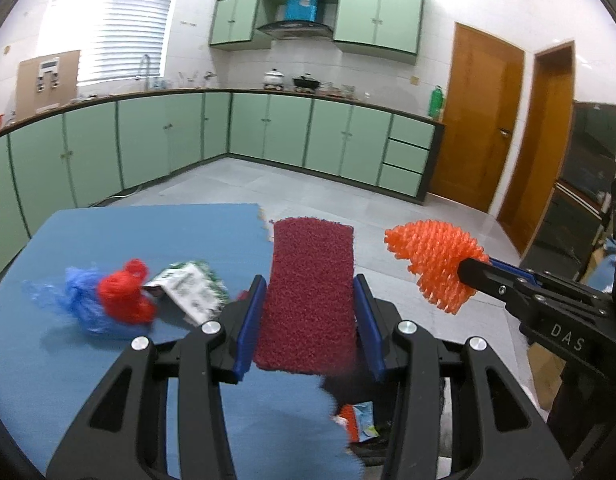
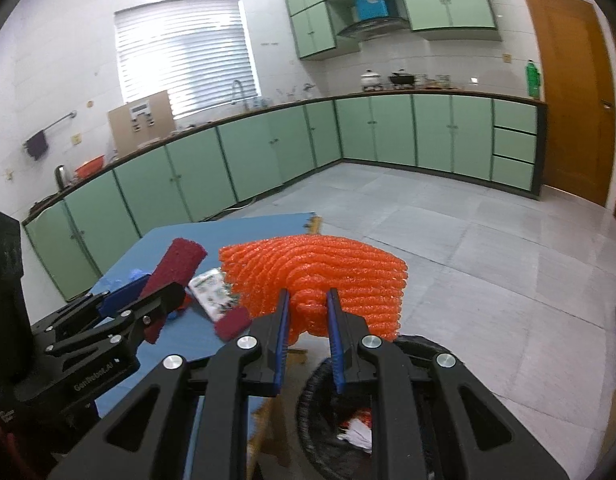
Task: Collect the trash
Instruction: 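Carry the red sponge and orange net over the bin with both tools, then open both tools to drop the sponge and net into the bin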
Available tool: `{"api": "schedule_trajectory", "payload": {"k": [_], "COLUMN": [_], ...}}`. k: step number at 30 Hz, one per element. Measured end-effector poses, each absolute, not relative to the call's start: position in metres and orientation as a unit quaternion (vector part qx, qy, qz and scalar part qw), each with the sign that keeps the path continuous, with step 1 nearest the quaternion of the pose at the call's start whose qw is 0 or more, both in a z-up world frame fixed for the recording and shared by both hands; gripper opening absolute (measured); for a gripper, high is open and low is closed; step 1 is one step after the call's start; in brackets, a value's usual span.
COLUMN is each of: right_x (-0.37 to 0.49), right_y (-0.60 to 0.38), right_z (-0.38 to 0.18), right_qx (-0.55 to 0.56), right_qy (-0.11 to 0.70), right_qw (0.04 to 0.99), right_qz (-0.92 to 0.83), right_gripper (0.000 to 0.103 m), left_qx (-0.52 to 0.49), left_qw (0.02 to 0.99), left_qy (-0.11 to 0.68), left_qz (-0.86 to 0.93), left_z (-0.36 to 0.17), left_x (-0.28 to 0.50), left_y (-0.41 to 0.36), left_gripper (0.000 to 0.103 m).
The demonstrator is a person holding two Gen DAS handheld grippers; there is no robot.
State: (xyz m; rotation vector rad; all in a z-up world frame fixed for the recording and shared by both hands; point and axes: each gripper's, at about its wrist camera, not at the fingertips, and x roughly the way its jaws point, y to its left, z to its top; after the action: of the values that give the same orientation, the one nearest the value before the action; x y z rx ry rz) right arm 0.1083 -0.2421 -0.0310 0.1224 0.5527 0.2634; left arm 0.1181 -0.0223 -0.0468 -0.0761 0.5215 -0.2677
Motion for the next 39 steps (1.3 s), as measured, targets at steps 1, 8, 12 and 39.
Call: {"api": "schedule_trajectory", "payload": {"k": [1, 8, 12, 39], "right_x": [0.107, 0.101, 0.098, 0.126], "right_y": [-0.247, -0.279, -0.291, -0.348], "right_z": [-0.032, -0.044, -0.048, -0.128], "right_qx": [0.061, 0.073, 0.077, 0.115], "right_qy": [0.273, 0.283, 0.286, 0.365], "right_qw": [0.952, 0.952, 0.952, 0.923], "right_qz": [0.124, 0.087, 0.072, 0.034], "right_gripper": [0.018, 0.018, 0.018, 0.021], "left_qx": [-0.036, -0.026, -0.016, 0.013], "left_qw": [0.955, 0.947, 0.943, 0.911], "left_qy": [0.259, 0.269, 0.274, 0.346], "left_qz": [-0.140, -0.174, -0.187, -0.225], "left_z": [-0.050, -0.067, -0.077, -0.147], "left_x": [0.119, 0.125, 0.127, 0.172], "left_y": [-0.030, -0.068, -0.082, -0.144], "left_gripper": [0.042, 0.042, 0.042, 0.043]}}
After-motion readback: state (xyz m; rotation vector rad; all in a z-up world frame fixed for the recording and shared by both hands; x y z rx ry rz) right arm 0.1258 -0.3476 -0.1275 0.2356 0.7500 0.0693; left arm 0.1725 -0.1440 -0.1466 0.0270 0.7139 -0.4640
